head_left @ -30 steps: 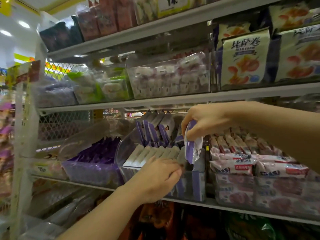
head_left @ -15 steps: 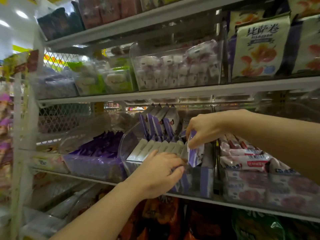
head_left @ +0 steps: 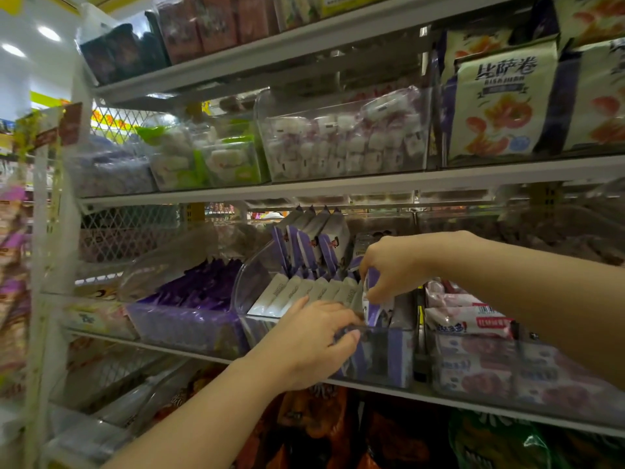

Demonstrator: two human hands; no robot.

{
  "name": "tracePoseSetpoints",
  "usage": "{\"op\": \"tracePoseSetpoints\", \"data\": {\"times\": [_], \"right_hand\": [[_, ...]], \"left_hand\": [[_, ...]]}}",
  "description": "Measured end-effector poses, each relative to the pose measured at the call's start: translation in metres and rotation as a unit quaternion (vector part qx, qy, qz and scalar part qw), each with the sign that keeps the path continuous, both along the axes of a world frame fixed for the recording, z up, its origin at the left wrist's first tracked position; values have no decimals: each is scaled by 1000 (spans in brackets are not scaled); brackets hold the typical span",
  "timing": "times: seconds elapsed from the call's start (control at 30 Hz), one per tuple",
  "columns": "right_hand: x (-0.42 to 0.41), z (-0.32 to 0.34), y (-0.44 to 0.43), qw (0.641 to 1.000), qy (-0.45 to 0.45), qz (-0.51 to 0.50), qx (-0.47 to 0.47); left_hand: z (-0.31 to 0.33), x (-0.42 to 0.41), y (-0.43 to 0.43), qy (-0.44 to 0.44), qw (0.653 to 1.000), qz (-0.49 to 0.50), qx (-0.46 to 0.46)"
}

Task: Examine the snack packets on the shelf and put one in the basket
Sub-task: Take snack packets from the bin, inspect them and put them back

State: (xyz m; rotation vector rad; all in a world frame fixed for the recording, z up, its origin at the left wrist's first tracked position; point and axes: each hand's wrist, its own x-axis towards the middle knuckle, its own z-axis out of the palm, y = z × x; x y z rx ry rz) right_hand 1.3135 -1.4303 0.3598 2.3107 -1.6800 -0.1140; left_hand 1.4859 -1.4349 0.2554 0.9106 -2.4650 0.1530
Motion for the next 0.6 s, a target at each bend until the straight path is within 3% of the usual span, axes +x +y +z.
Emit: {"op": "tracePoseSetpoints", "data": {"times": [0.17, 0.3, 0.37, 0.5, 0.6], "right_hand": [[3, -8, 4, 997, 81, 3, -9], [-9, -2, 29, 999, 6, 39, -3], [-17, -1, 44, 996, 3, 84, -29], [-17, -9, 56, 992, 92, 84, -14], [-10, -12, 51, 991, 73, 115, 7]], "left_hand": [[0, 0, 1, 35, 999, 2, 17], [0, -1, -1, 114, 991, 6, 65], [1, -4, -1, 136, 990, -3, 34], [5, -22, -1, 91, 995, -28, 2], [3, -28, -6, 48, 998, -30, 10]]}}
